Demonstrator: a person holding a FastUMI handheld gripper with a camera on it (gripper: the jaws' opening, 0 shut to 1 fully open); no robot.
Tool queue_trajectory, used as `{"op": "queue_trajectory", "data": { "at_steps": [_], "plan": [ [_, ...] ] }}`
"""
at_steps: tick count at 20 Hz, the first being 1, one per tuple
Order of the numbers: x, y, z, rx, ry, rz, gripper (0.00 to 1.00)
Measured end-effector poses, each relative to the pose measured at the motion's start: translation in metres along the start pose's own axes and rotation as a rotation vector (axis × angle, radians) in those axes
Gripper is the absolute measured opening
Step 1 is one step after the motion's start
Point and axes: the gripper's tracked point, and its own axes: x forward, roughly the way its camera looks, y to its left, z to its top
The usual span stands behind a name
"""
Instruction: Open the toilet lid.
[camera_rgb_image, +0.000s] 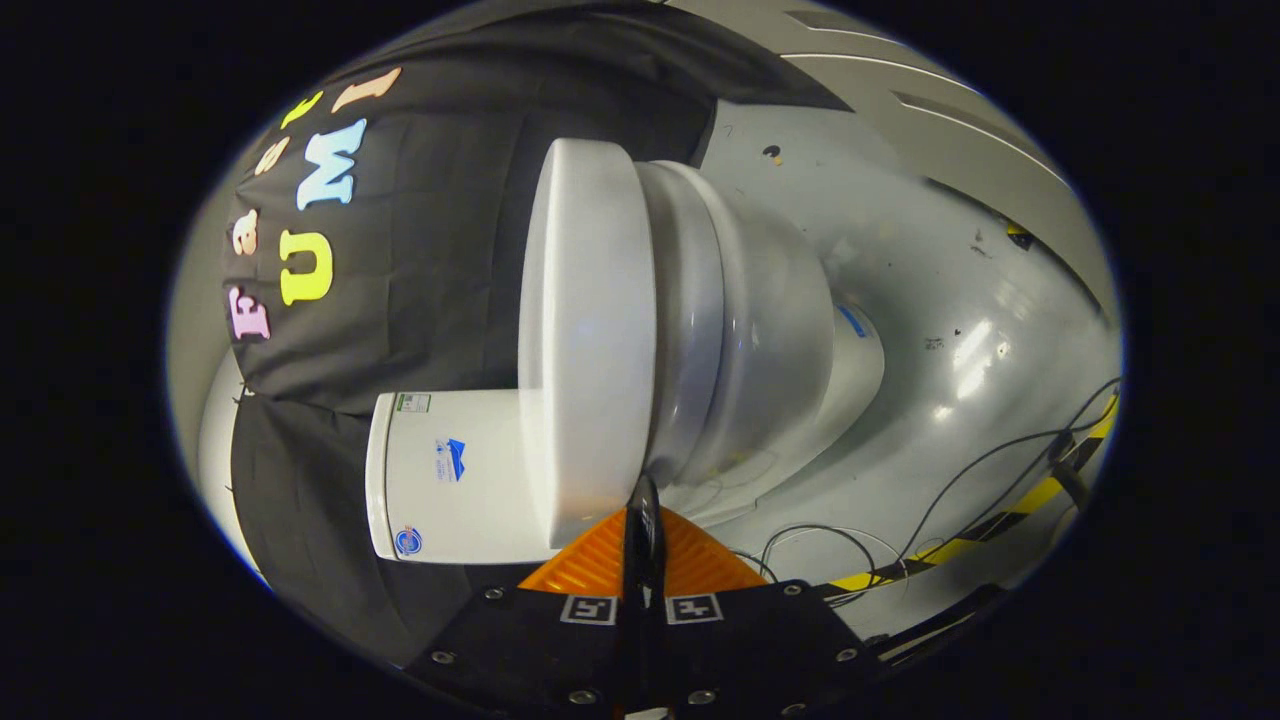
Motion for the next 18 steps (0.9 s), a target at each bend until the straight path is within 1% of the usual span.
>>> {"op": "queue_trajectory", "data": {
  "at_steps": [2,7,18],
  "plan": [
    [-0.001,0.005,-0.002,0.000,-0.010,-0.008,0.01],
    [-0.010,0.027,0.001,-0.154,-0.047,-0.061,0.00],
    [-0.025,0.071,-0.001,-0.293,-0.145,-0.113,0.00]
  ]
}}
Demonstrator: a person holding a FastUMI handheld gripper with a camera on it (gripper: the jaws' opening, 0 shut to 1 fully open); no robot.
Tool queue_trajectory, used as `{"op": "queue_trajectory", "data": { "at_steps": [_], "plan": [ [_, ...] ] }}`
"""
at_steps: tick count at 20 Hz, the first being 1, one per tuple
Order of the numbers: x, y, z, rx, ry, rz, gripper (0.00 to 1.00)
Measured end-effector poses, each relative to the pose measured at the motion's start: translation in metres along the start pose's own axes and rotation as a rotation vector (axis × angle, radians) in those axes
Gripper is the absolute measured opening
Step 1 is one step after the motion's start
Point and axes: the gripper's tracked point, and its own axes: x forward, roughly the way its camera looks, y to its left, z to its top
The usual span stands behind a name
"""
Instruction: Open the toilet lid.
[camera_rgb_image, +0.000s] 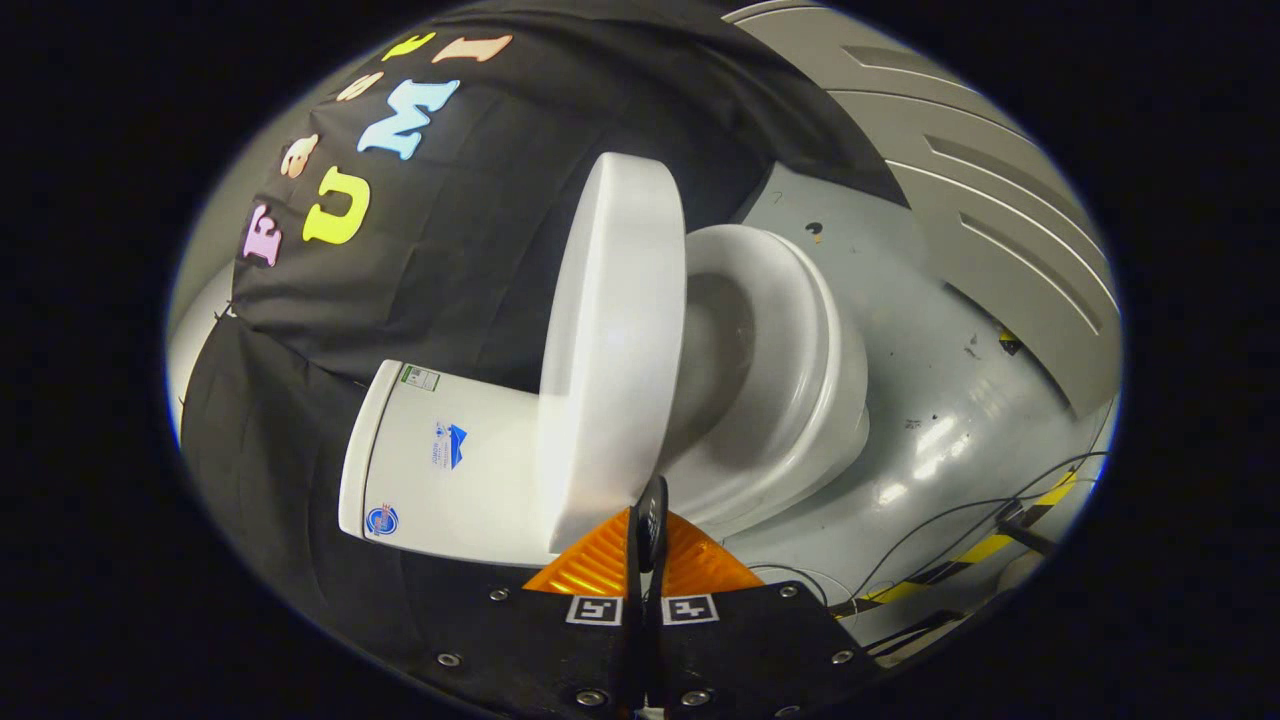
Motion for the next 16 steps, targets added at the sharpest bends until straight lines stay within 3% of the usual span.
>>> {"op": "queue_trajectory", "data": {
  "at_steps": [5,16],
  "plan": [
    [-0.009,0.027,0.006,-0.113,-0.042,-0.018,0.00],
    [-0.019,0.069,0.007,-0.219,-0.147,-0.079,0.00]
  ]
}}
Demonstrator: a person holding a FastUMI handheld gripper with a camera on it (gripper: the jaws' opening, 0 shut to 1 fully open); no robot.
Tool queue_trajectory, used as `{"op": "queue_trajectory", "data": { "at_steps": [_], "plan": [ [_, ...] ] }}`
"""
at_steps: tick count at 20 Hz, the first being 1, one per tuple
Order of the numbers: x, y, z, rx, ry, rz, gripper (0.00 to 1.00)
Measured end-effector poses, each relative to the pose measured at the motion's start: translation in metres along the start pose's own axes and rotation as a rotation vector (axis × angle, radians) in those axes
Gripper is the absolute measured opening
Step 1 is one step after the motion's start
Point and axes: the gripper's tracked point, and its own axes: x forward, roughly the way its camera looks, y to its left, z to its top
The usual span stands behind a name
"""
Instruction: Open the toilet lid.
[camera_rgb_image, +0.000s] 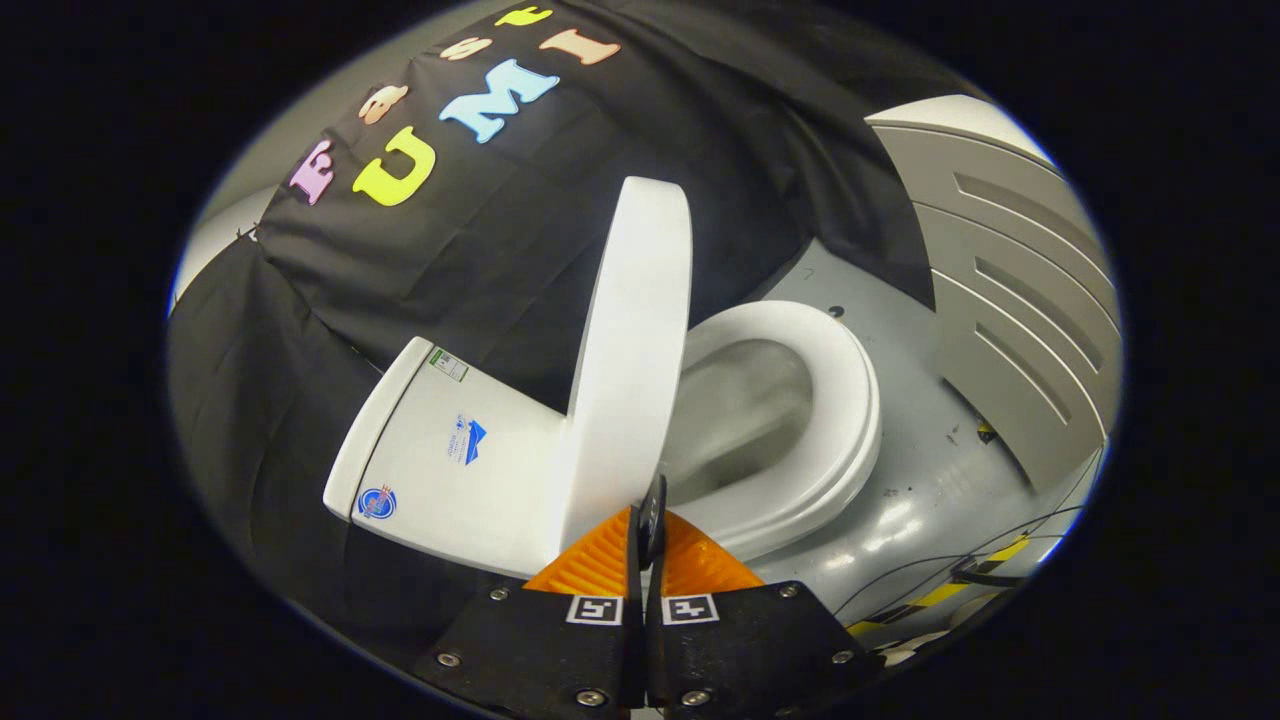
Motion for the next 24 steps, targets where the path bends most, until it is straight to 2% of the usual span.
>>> {"op": "queue_trajectory", "data": {
  "at_steps": [10,24],
  "plan": [
    [-0.005,0.028,0.003,-0.049,-0.068,-0.047,0.00],
    [-0.009,0.088,0.007,-0.222,-0.167,-0.060,0.00]
  ]
}}
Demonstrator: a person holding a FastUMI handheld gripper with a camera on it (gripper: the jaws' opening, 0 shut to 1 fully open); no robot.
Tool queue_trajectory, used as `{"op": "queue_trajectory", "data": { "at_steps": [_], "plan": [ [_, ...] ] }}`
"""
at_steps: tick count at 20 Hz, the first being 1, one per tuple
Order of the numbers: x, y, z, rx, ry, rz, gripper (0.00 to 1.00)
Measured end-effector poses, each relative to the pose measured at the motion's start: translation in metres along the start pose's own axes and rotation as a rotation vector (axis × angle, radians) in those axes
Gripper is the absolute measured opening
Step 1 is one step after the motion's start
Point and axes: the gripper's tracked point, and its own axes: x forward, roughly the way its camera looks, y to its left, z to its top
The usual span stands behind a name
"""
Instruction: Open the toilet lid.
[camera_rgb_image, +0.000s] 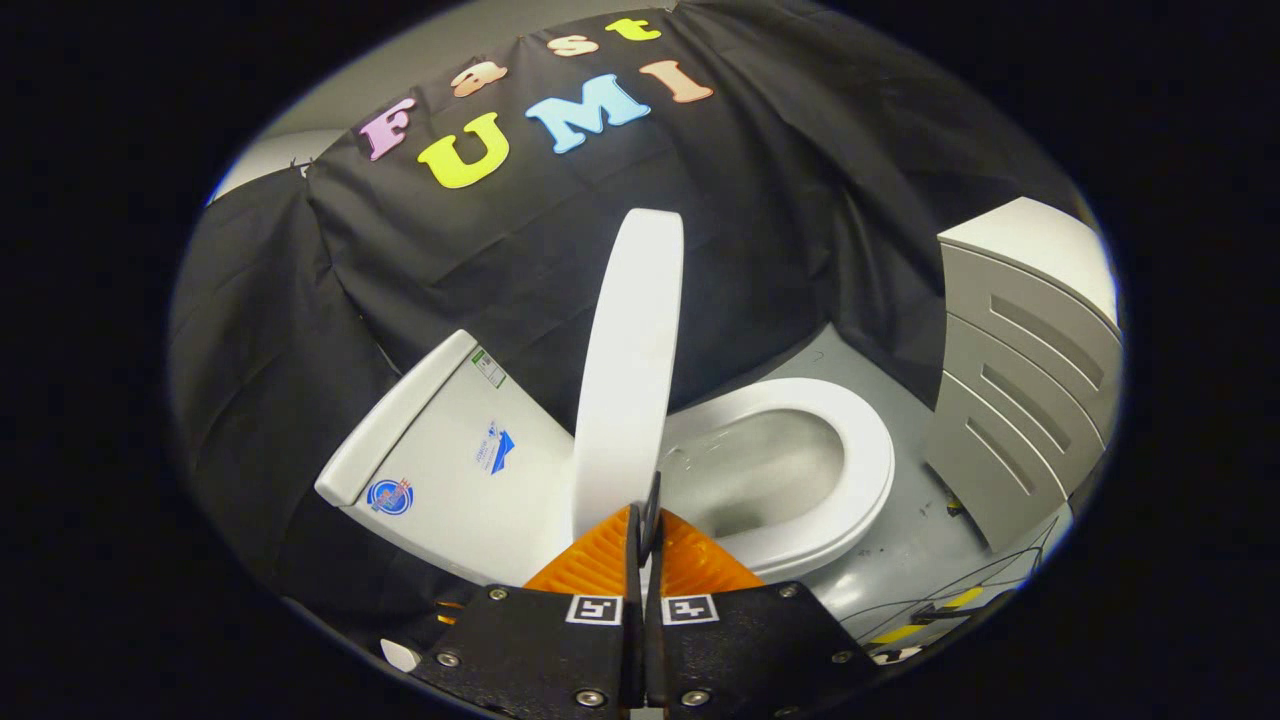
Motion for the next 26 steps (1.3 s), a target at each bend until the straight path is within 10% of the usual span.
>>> {"op": "queue_trajectory", "data": {
  "at_steps": [26],
  "plan": [
    [0.005,0.125,-0.002,-0.201,-0.068,0.111,0.00]
  ]
}}
